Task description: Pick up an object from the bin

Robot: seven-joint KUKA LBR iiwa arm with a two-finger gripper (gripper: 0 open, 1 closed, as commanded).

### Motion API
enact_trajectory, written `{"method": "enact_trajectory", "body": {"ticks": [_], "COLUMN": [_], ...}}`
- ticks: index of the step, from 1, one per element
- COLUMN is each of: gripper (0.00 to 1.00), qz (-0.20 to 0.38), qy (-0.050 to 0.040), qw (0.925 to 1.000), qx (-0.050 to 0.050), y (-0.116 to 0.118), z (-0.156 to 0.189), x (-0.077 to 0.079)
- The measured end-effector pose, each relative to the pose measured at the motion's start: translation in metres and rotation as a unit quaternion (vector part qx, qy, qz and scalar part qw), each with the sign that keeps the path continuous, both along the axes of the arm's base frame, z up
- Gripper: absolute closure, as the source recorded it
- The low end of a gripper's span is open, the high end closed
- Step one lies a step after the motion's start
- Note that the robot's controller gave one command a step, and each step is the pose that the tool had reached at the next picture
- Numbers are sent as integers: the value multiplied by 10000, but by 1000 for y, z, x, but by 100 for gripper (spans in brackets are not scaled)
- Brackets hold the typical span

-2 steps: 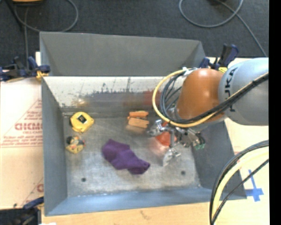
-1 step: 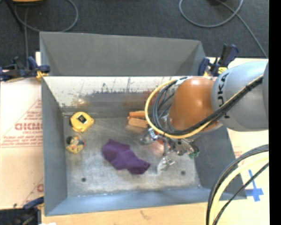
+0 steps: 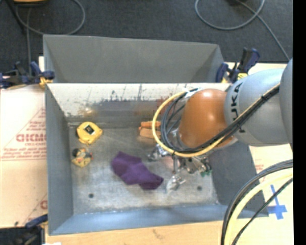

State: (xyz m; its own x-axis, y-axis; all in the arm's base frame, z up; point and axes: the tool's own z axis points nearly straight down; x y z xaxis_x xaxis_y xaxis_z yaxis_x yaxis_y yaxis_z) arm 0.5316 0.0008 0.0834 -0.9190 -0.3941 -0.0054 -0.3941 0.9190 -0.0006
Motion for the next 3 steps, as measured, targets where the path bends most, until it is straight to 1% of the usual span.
{"method": "enact_trajectory", "body": {"ticks": [1,2,3], "gripper": [0,0,0], "qz": [1430,2220,1269], "qy": [14,0,15], "qw": [9897,9750,9919], "qx": [-7,-14,-9], "y": [6,5,26], "z": [16,9,-2], "x": [-10,-24,-29]}}
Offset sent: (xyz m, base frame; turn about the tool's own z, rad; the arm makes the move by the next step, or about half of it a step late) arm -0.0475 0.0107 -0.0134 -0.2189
